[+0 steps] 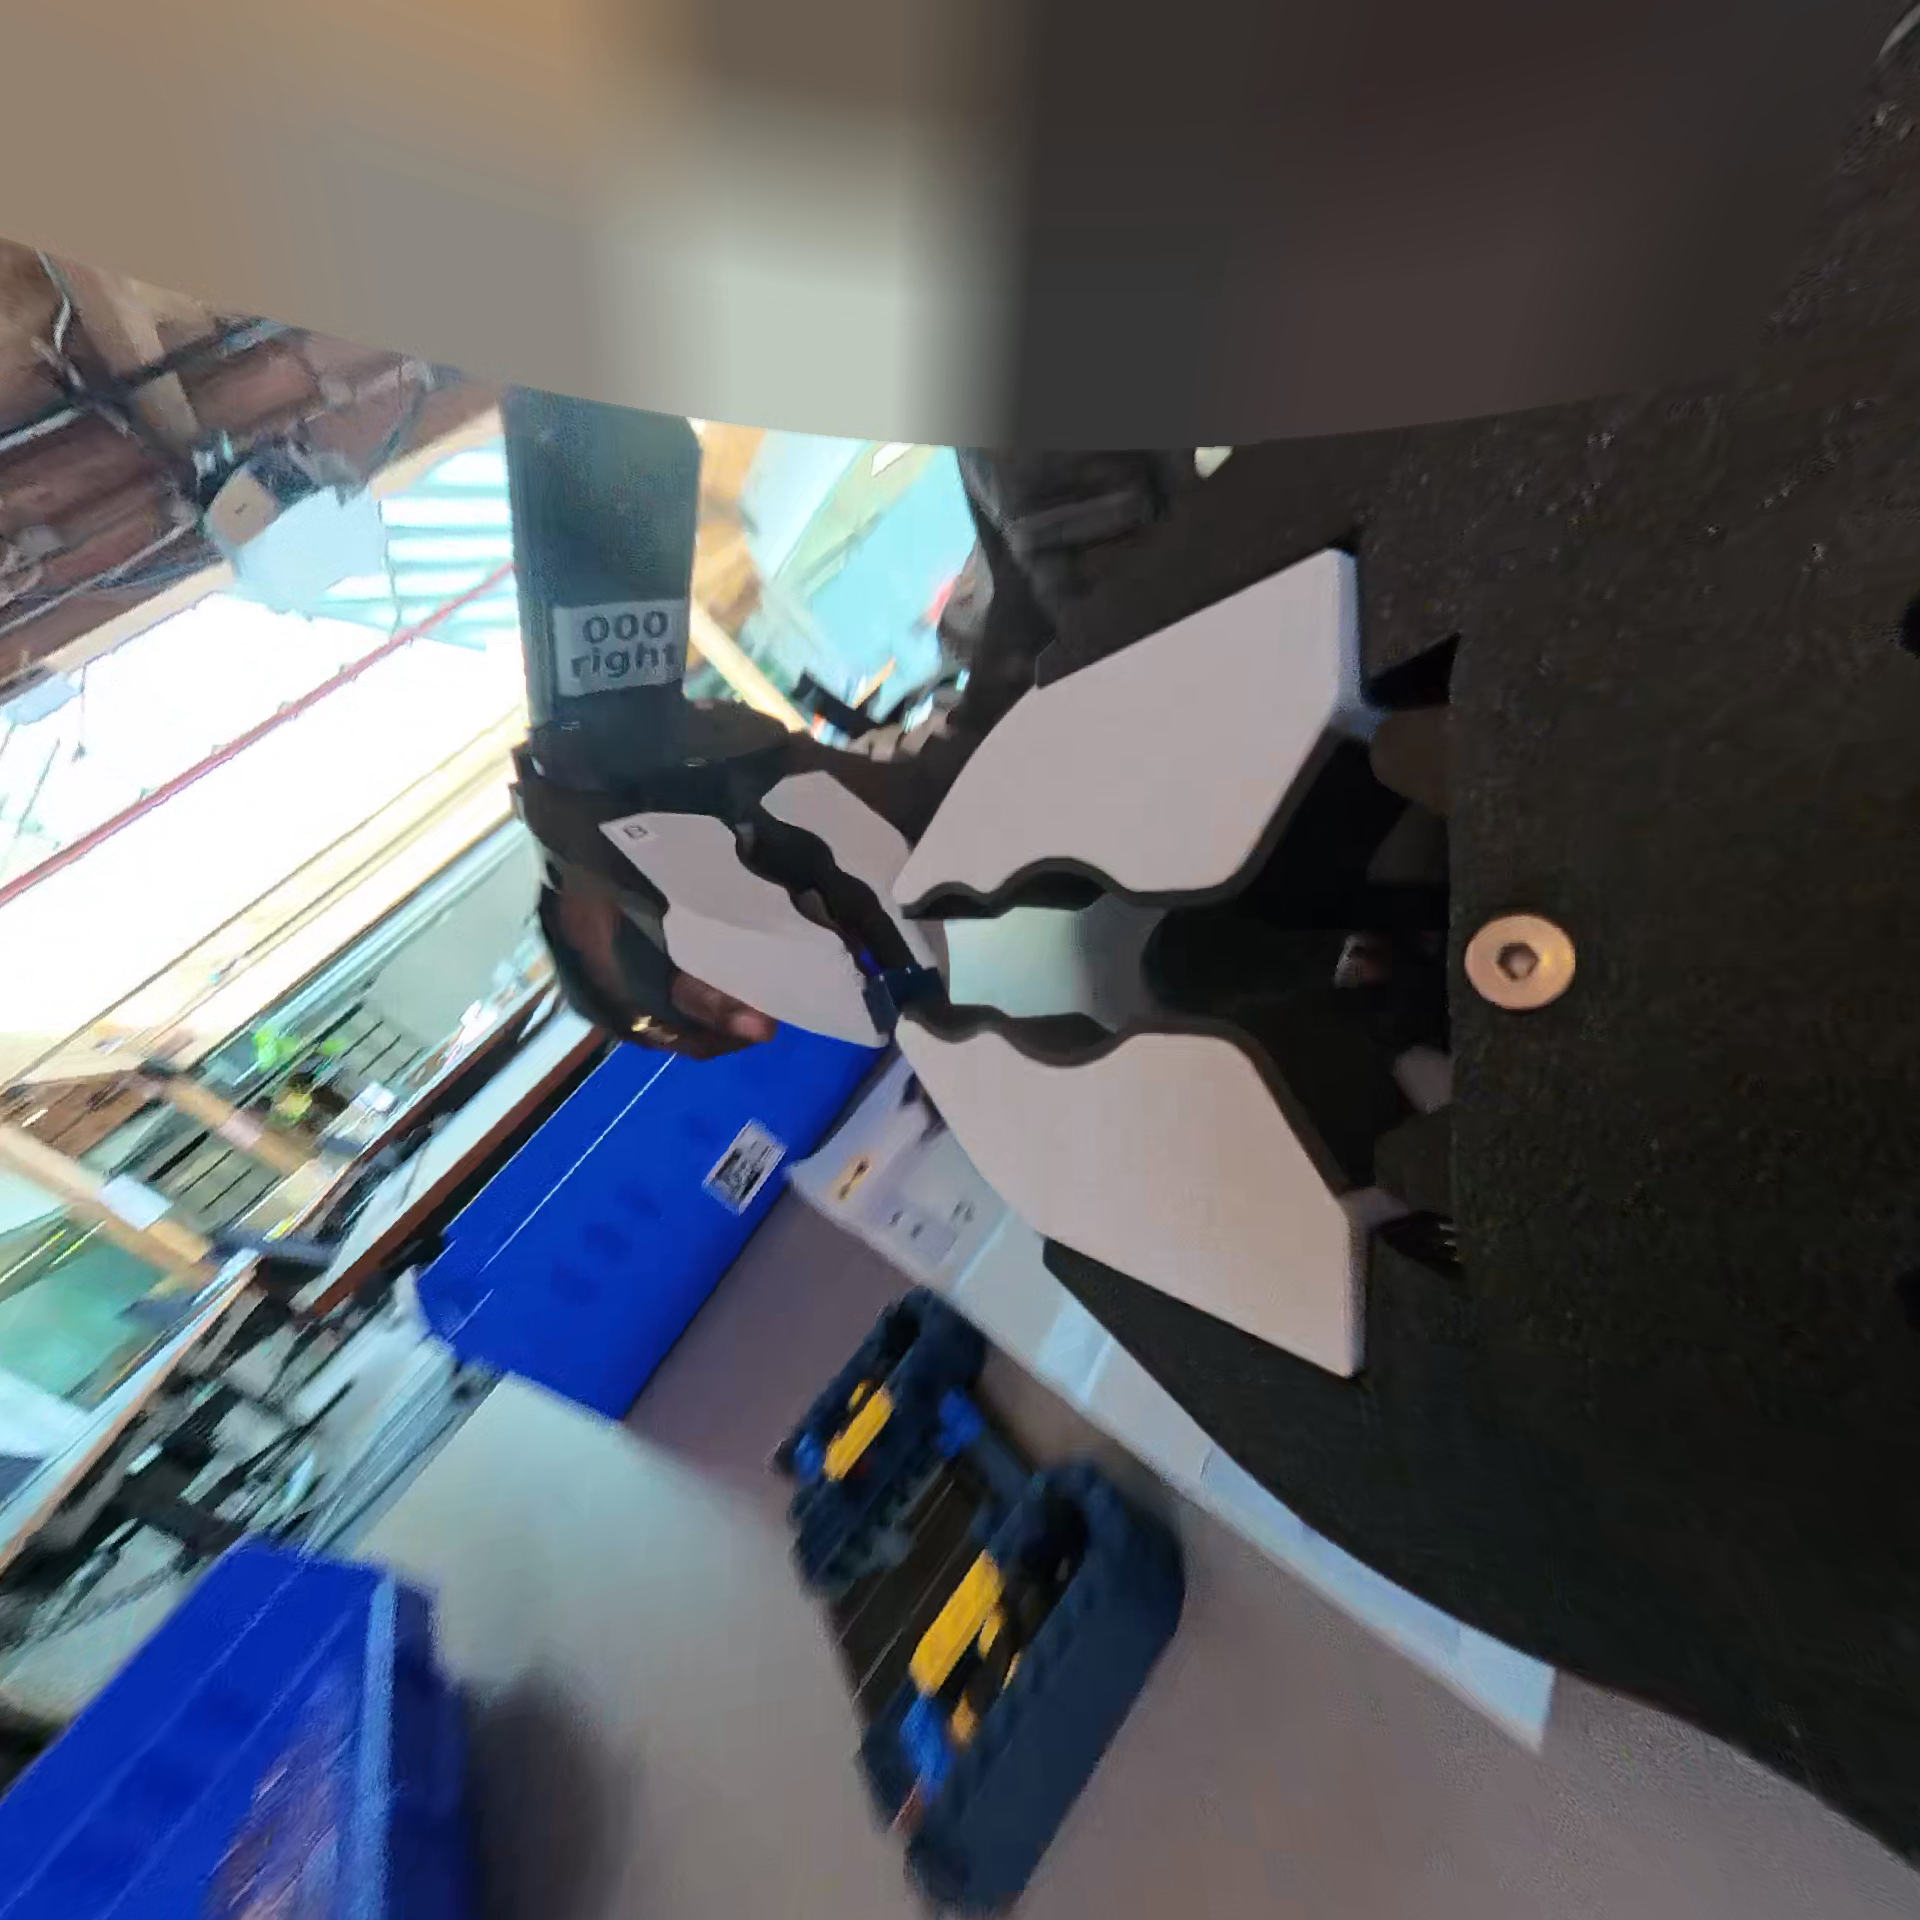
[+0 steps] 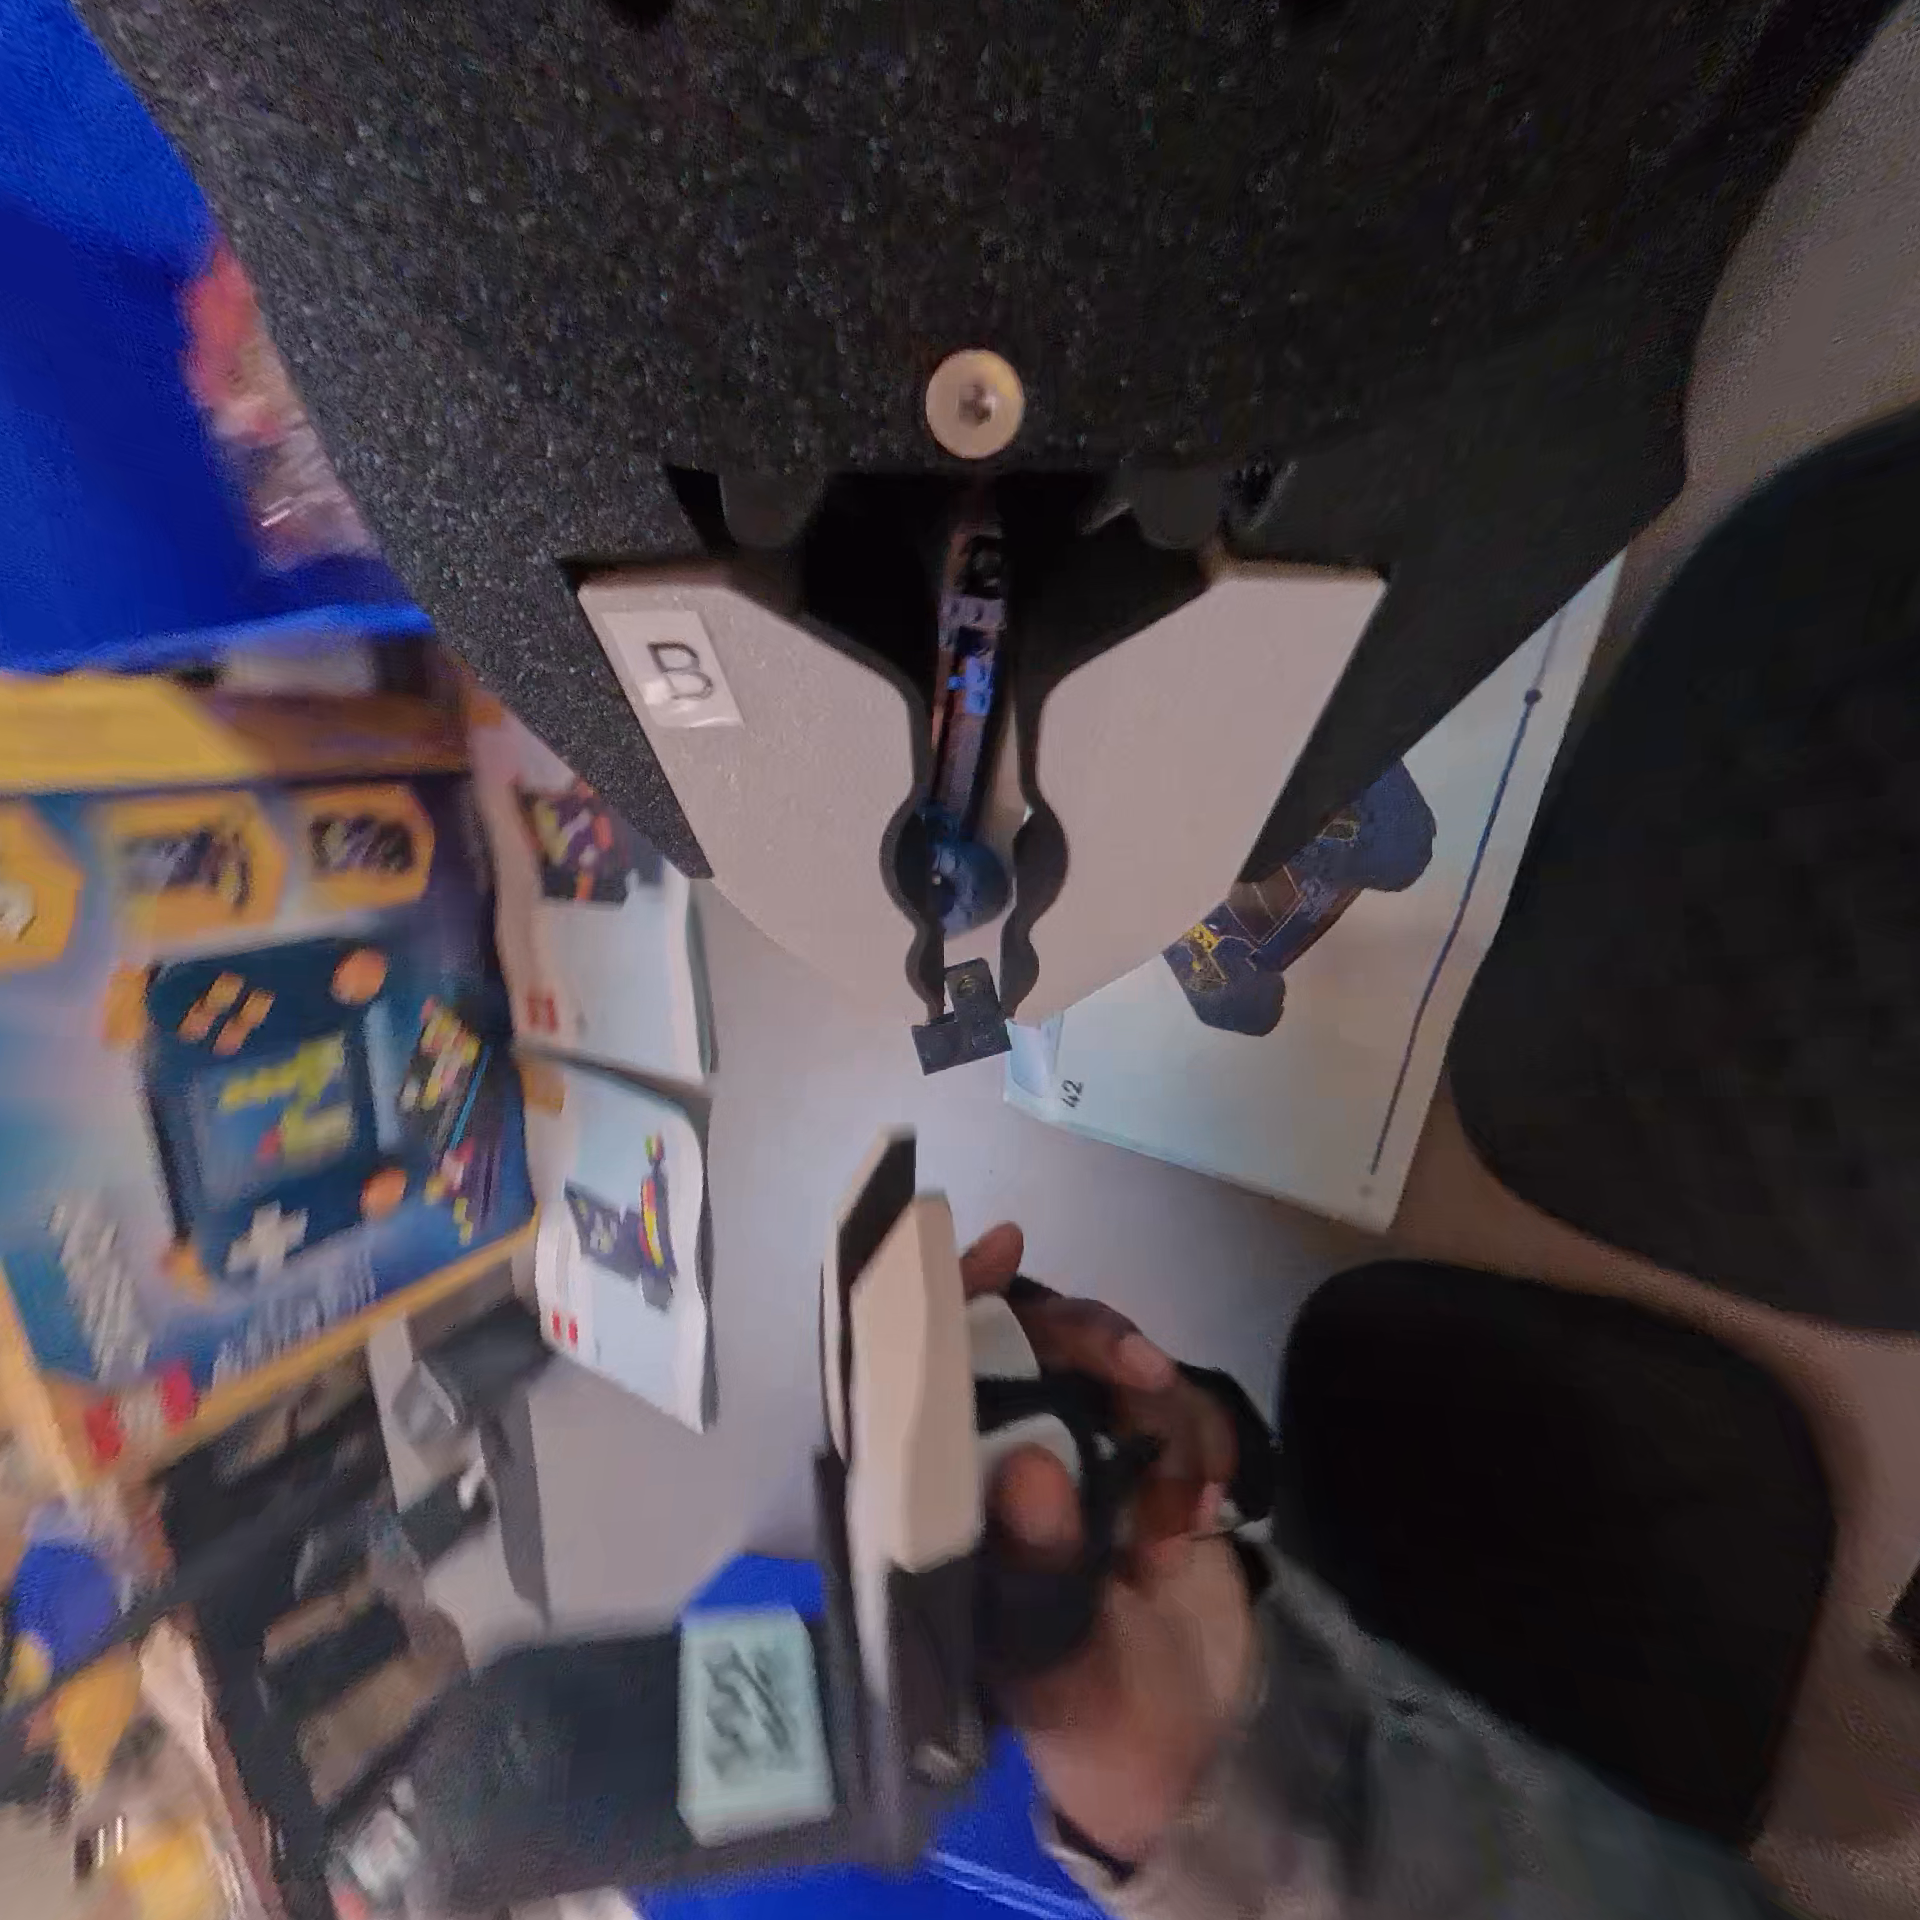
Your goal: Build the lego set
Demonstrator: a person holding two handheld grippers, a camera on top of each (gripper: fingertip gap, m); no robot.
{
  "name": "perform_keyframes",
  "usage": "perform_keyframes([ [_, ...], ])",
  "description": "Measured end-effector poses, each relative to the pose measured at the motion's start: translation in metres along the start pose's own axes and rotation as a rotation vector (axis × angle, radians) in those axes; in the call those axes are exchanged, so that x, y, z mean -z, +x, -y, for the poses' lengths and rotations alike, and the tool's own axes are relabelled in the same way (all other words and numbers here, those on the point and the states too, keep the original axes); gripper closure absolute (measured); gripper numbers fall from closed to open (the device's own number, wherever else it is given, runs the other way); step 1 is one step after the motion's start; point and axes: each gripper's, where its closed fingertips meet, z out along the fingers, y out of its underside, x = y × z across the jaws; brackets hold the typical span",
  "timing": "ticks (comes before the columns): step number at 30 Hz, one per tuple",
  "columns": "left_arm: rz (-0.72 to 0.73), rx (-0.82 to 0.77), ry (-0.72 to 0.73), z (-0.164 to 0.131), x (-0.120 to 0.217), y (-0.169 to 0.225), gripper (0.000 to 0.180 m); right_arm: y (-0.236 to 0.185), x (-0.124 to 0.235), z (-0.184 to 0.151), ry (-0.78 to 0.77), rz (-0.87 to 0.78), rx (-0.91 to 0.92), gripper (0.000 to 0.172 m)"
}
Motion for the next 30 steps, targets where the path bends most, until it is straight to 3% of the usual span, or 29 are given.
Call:
perform_keyframes([
  [3,0.205,-0.185,0.059,0.021,0.007,-0.025,0.162,0.02,0.0,-0.024,0.041,0.023,-0.33,0.162],
  [5,0.337,-0.301,0.015,0.024,0.01,-0.043,0.162,0.034,-0.004,-0.045,0.021,0.026,-0.519,0.162],
  [8,0.539,-0.434,-0.081,0.02,0.013,-0.079,0.167,0.046,-0.017,-0.07,-0.041,0.049,-0.664,0.162],
  [12,0.686,-0.504,-0.241,0.009,0.012,-0.119,0.171,0.052,-0.042,-0.093,-0.127,0.115,-0.764,0.162],
  [18,0.699,-0.45,-0.31,-0.005,0.011,-0.145,0.171,0.05,-0.063,-0.119,-0.258,0.098,-0.768,0.162],
  [30,0.657,-0.425,-0.351,-0.015,0.006,-0.148,0.172,0.046,-0.068,-0.122,-0.307,0.121,-0.709,0.161],
])
